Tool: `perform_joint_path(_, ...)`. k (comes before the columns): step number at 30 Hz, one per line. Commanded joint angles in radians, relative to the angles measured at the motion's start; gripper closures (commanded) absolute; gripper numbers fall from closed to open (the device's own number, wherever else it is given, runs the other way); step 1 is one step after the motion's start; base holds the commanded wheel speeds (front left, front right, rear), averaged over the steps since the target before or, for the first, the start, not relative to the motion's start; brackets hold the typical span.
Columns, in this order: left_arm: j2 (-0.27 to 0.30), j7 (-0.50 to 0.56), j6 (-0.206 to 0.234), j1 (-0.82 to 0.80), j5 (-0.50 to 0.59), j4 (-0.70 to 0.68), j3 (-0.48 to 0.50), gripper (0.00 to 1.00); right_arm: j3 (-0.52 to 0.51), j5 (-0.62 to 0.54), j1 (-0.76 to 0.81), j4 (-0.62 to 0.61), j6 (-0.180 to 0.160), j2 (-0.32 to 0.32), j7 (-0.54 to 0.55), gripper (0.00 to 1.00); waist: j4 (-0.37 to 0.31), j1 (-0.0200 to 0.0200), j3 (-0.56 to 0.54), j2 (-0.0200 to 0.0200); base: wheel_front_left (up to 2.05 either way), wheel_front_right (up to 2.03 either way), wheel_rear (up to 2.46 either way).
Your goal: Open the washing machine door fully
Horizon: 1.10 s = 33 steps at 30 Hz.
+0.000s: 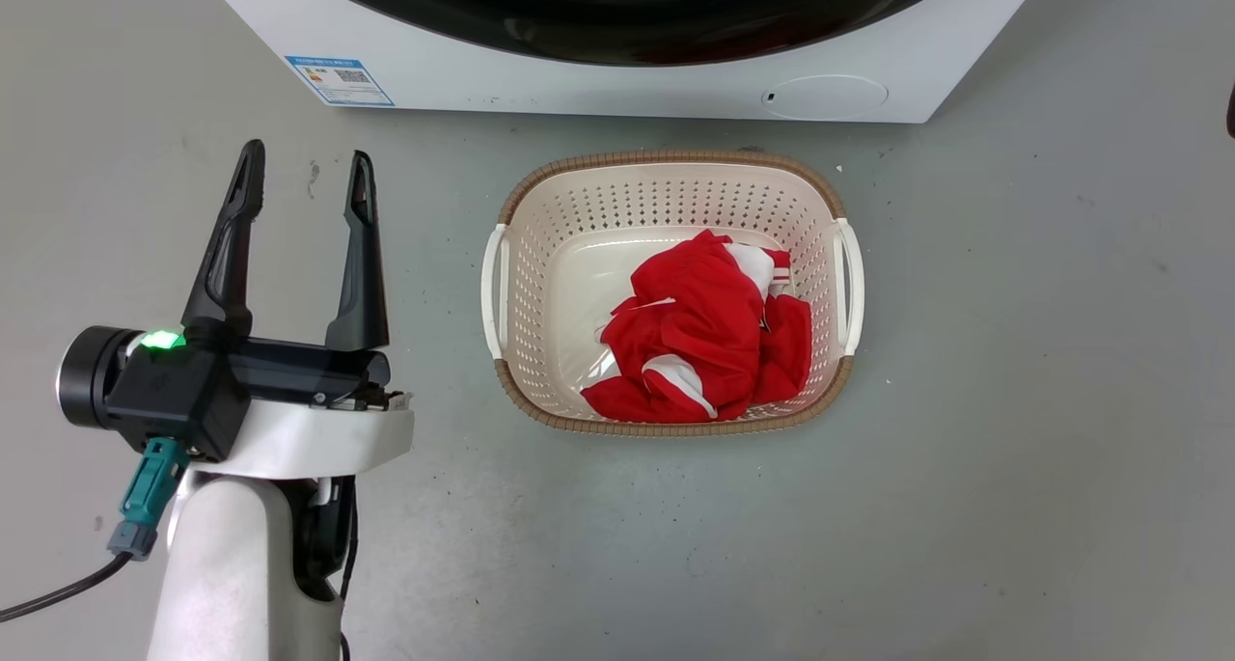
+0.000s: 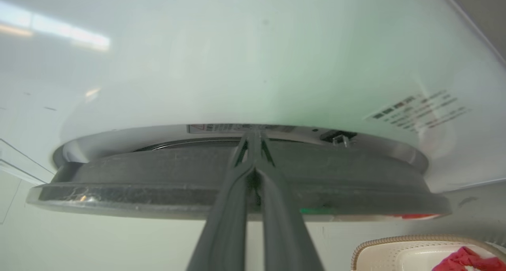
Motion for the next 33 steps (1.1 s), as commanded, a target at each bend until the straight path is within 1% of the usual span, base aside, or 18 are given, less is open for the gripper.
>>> perform_joint_path(1,0.0,-0.002,-0.001,-0.009,-0.005,0.004,-0.002,0.0,0.011,0.007,-0.006,-0.007,0.003,0.07,0.05,1.0,0.0,-0.0001,-0.001,0.0,0.0,0.0,0.0)
perform_joint_path(6,-0.001,-0.002,-0.002,-0.014,-0.004,0.009,-0.003,0.0,0.004,0.024,0.01,-0.023,0.007,0.064,0.114,1.0,-0.005,-0.0001,-0.008,0.0,0.0,0.0,0.0)
perform_joint_path(11,-0.003,-0.002,-0.002,-0.017,-0.002,0.013,-0.007,0.0,-0.006,0.035,0.031,-0.035,0.003,0.035,0.146,1.0,-0.011,-0.0001,-0.016,0.0,0.0,0.0,0.0)
perform_joint_path(18,-0.004,-0.002,-0.002,-0.007,0.001,0.025,-0.015,0.0,-0.017,0.069,0.082,-0.09,0.003,0.029,0.269,1.0,-0.018,-0.0001,-0.044,0.0,0.0,0.0,0.0)
perform_joint_path(25,-0.004,-0.002,-0.002,0.029,0.011,0.048,-0.025,0.0,-0.014,0.107,0.185,-0.149,0.003,0.048,0.41,1.0,-0.018,-0.0001,-0.113,0.0,0.0,0.0,0.0)
perform_joint_path(30,-0.005,-0.002,-0.002,0.074,0.02,0.071,-0.031,0.0,-0.003,0.125,0.296,-0.21,0.003,0.068,0.477,1.0,-0.016,-0.0001,-0.192,0.0,0.0,0.0,0.0)
perform_joint_path(33,-0.006,-0.002,-0.002,0.102,0.025,0.08,-0.033,0.0,0.005,0.14,0.37,-0.254,0.003,0.091,0.519,1.0,-0.015,-0.0001,-0.236,0.0,0.0,0.0,0.0)
